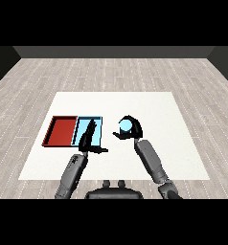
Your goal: Pick the blue can and put it in the blue box
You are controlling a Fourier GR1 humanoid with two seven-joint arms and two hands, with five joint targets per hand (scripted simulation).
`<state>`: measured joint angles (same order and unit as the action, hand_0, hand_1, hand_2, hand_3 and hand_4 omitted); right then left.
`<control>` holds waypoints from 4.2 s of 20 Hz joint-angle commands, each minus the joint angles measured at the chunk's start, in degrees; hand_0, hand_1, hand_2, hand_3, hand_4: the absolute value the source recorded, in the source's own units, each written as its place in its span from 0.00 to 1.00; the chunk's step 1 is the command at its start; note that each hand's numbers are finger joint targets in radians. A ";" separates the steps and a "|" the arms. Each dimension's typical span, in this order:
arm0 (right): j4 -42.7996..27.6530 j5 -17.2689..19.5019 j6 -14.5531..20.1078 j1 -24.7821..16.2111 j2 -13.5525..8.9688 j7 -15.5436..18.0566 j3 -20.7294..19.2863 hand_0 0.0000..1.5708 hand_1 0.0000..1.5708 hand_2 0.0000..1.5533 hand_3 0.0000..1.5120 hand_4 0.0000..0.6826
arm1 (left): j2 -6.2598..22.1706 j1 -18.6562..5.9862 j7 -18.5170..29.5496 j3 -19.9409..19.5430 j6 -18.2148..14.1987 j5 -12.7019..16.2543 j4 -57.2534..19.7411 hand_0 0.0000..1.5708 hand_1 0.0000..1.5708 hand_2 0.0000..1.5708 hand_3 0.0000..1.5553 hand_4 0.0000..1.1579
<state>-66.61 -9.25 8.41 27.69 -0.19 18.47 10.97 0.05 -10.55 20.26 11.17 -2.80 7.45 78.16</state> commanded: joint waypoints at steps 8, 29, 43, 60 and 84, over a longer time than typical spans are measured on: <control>-0.15 -1.27 2.98 3.37 0.18 -0.39 2.94 0.90 0.90 0.93 0.94 0.97 | -0.05 -8.63 4.39 5.25 -5.58 4.75 -14.68 0.00 0.00 0.00 0.00 0.00; -6.16 -2.59 7.12 -2.32 0.19 1.65 14.71 0.89 0.89 0.92 0.92 0.96 | -0.05 -11.75 4.48 14.71 -10.83 10.95 -17.93 0.00 0.00 0.00 0.00 0.00; -2.74 -2.52 7.25 3.45 0.19 -0.95 16.69 0.87 0.87 0.93 0.92 0.90 | -0.05 -16.54 2.48 17.06 -14.51 13.63 -18.25 0.00 0.00 0.00 0.00 0.09; -2.71 -8.48 11.65 5.52 0.12 1.47 24.45 0.92 0.92 0.93 0.92 0.89 | 0.09 -17.55 4.02 19.19 -29.47 5.80 -21.29 0.65 0.65 0.66 0.58 0.60; -5.92 -10.49 8.32 1.38 0.16 -1.93 20.35 0.00 0.00 0.00 0.00 0.00 | -0.02 -16.44 9.03 17.68 -22.67 14.94 -26.84 1.00 1.00 0.97 0.93 0.97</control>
<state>-72.07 -20.32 17.44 30.67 -0.46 16.39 31.26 0.47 -26.66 26.60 29.36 -25.77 20.65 53.60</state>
